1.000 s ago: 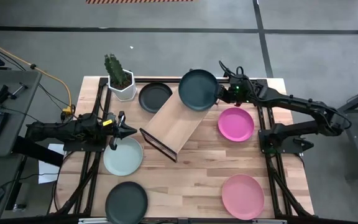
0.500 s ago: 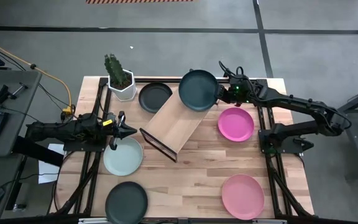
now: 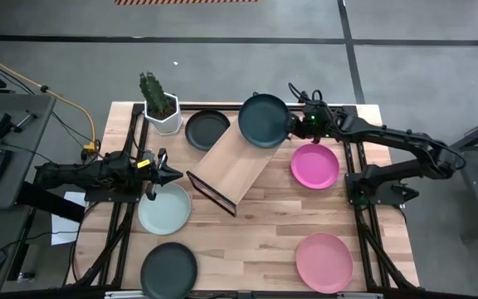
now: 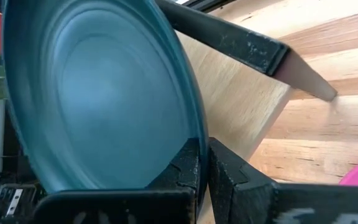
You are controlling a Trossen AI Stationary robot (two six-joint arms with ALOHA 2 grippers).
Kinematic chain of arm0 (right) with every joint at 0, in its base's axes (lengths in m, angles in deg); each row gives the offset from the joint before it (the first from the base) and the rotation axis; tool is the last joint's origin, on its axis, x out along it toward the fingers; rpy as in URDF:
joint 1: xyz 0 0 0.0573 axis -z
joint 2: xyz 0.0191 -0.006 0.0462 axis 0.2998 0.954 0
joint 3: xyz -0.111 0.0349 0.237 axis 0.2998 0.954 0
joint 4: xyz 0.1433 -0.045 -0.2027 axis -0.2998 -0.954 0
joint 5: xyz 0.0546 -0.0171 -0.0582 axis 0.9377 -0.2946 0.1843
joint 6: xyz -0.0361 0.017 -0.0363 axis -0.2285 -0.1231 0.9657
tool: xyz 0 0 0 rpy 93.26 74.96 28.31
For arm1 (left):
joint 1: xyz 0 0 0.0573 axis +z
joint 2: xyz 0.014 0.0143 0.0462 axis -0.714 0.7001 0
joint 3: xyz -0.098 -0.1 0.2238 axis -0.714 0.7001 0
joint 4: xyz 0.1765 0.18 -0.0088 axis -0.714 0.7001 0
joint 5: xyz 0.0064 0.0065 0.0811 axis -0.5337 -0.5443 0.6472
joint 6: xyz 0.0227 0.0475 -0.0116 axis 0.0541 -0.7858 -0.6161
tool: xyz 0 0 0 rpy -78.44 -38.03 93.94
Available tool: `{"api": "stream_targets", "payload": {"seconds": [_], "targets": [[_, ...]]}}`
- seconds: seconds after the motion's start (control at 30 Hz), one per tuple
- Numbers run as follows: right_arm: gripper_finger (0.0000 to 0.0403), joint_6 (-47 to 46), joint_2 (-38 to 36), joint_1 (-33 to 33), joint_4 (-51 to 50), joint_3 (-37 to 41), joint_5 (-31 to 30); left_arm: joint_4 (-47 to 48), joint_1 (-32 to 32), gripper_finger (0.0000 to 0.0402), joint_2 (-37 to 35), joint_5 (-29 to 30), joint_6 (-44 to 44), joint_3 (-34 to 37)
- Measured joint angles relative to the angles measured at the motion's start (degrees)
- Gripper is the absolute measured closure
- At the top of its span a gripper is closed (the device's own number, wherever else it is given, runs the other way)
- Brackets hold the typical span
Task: Place and stack plates onto a shelf
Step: Put the dark green plate on the shelf
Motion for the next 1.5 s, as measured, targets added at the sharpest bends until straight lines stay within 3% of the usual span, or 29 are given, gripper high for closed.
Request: {"api": "stream_targets", "payload": {"seconds": [0.27,0.77,1.13,1.5], "targets": [[0.0395,0.1,0.4,0.0,0.1,0.0,0.1,0.0,0.0,0.0401,0.0,0.0,0.0,0.0],[0.0295,1.5,0.1,0.7,-0.1,0.0,-0.5,0.0,0.0,0.0401,0.0,0.0,0.0,0.0],[0.029,3.2,-0.3,3.5,2.9,0.0,-1.0,0.0,0.0,0.0401,0.0,0.0,0.0,0.0],[0.029,7.9,-6.0,6.3,4.6,0.0,-1.2,0.0,0.0,0.0401,0.0,0.0,0.0,0.0]]}}
